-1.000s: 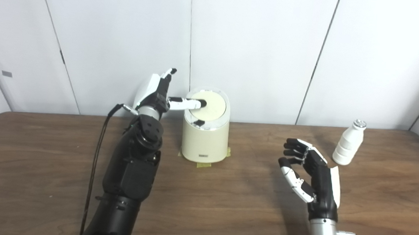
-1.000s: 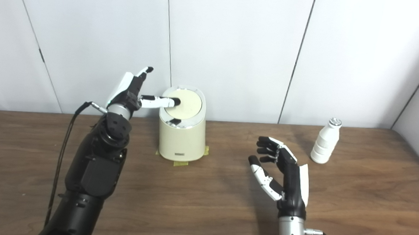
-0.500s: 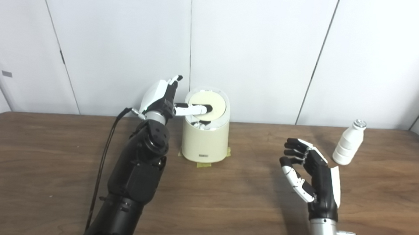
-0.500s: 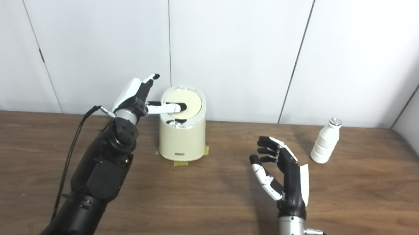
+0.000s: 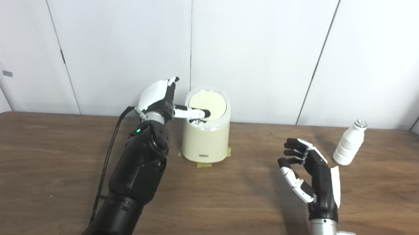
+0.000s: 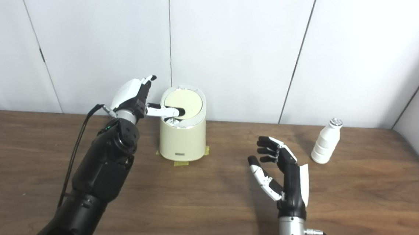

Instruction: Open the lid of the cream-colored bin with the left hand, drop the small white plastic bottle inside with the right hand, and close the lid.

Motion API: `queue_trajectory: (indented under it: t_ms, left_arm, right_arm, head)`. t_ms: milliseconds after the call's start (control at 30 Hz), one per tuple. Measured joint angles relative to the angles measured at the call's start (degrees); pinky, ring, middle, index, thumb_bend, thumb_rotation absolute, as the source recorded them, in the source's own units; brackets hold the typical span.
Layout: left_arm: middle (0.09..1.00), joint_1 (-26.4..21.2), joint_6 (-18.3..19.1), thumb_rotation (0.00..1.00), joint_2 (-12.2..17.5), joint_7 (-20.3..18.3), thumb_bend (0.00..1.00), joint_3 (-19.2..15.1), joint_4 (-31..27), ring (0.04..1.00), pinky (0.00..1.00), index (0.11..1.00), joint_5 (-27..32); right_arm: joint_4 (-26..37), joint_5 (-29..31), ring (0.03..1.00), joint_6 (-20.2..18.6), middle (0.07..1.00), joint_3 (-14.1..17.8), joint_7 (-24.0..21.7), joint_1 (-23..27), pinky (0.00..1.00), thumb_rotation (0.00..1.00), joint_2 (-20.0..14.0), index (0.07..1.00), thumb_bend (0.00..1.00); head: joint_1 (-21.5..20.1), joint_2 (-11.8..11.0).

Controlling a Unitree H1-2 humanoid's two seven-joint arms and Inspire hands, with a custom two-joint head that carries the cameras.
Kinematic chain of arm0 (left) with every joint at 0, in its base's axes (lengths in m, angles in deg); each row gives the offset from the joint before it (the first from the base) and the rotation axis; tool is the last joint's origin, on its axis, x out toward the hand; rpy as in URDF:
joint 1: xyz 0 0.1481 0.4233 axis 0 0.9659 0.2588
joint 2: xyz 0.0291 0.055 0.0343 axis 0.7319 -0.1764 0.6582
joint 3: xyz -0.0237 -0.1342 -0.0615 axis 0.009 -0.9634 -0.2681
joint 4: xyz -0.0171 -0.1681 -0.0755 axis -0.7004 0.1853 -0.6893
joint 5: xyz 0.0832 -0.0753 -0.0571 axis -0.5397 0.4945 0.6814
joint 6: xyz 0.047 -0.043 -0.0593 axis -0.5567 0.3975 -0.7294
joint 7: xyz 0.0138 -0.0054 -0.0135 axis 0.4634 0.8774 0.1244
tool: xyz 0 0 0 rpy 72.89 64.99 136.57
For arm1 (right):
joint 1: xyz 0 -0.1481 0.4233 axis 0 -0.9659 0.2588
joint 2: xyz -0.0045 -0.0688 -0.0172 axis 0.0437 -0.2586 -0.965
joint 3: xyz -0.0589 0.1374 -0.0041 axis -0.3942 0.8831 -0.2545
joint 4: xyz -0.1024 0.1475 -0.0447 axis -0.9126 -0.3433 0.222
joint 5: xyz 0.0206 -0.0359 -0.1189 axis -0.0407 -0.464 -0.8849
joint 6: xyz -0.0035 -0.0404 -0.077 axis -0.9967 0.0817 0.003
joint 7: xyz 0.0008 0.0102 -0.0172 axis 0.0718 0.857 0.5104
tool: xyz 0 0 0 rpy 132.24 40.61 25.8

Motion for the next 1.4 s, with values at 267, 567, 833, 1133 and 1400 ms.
queue_trajectory:
  t_ms: [267,567,833,1133,1400]
  left_arm:
    - [1.0,-0.98,-0.36,0.01,1.04,0.34,0.95,3.23,0.58,1.0,1.0,1.0,-8.53]
    - [1.0,-0.78,-0.38,0.61,0.78,1.3,0.81,2.8,0.58,1.0,1.0,1.0,-7.78]
    - [1.0,1.98,-0.26,1.0,0.13,1.9,0.85,0.65,0.51,1.0,1.0,0.99,-2.81]
    - [0.996,1.97,-0.04,1.0,0.01,0.85,0.83,-2.95,-1.4,1.0,1.0,0.977,-0.23]
    - [0.982,2.14,0.08,1.0,-1.19,1.21,0.79,-6.27,-7.85,0.984,1.0,0.983,6.48]
  right_arm:
    - [0.08,-0.17,0.643,-0.15,0.675,0.01,-0.02,-0.05,0.55,0.39,0.06,0.675,0.24]
    - [0.17,-0.53,0.645,-0.63,0.676,0.02,-0.01,-0.08,0.55,0.41,0.11,0.676,0.25]
    - [0.17,-0.47,0.645,-0.63,0.676,0.02,-0.08,-0.09,0.55,0.41,0.09,0.675,0.25]
    - [0.25,-0.46,0.644,-0.69,0.675,0.03,-0.09,-0.11,0.55,0.39,0.1,0.675,0.25]
    - [0.35,-0.36,0.644,-0.7,0.678,0.02,-0.24,-0.18,0.55,0.38,0.09,0.677,0.25]
  head:
    - [0.0,0.09]
    - [0.0,0.17]
    - [0.0,0.09]
    - [0.0,0.18]
    - [-0.09,0.35]
